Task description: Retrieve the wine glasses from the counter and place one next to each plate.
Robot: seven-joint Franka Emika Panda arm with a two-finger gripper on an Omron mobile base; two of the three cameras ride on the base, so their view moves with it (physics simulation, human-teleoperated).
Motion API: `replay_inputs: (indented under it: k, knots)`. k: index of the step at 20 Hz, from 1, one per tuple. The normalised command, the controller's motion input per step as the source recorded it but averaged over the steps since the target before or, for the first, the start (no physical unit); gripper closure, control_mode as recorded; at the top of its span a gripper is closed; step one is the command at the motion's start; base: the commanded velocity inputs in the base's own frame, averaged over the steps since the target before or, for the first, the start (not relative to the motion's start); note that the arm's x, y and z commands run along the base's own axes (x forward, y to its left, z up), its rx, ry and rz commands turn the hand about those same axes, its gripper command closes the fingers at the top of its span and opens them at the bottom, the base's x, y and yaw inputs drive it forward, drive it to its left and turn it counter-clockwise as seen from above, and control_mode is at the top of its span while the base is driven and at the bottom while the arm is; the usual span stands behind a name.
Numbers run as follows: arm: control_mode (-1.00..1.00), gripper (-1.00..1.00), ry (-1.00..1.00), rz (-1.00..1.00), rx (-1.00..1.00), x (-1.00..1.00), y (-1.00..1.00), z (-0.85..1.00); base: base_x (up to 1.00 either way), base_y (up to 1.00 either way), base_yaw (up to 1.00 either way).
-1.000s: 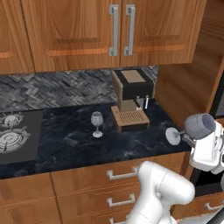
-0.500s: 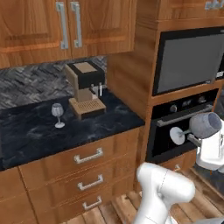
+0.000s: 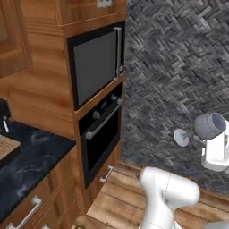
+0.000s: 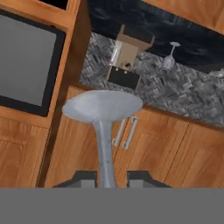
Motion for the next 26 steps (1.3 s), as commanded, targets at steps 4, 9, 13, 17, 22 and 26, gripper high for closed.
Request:
replay_inputs:
  k: [4,9,13,17,22,26]
  knots:
    - [1.0,1.0,0.0,0.0,0.0,0.0,0.0,0.0,0.0,0.0,-1.0]
    - [1.0,1.0,0.0,0.0,0.0,0.0,0.0,0.0,0.0,0.0,-1.0]
    - [1.0,1.0,0.0,0.0,0.0,0.0,0.0,0.0,0.0,0.0,-1.0]
    - [1.0,1.0,0.0,0.0,0.0,0.0,0.0,0.0,0.0,0.0,-1.0]
    - [1.0,1.0,0.0,0.0,0.0,0.0,0.0,0.0,0.0,0.0,-1.0]
    - [1.0,1.0,0.0,0.0,0.0,0.0,0.0,0.0,0.0,0.0,-1.0]
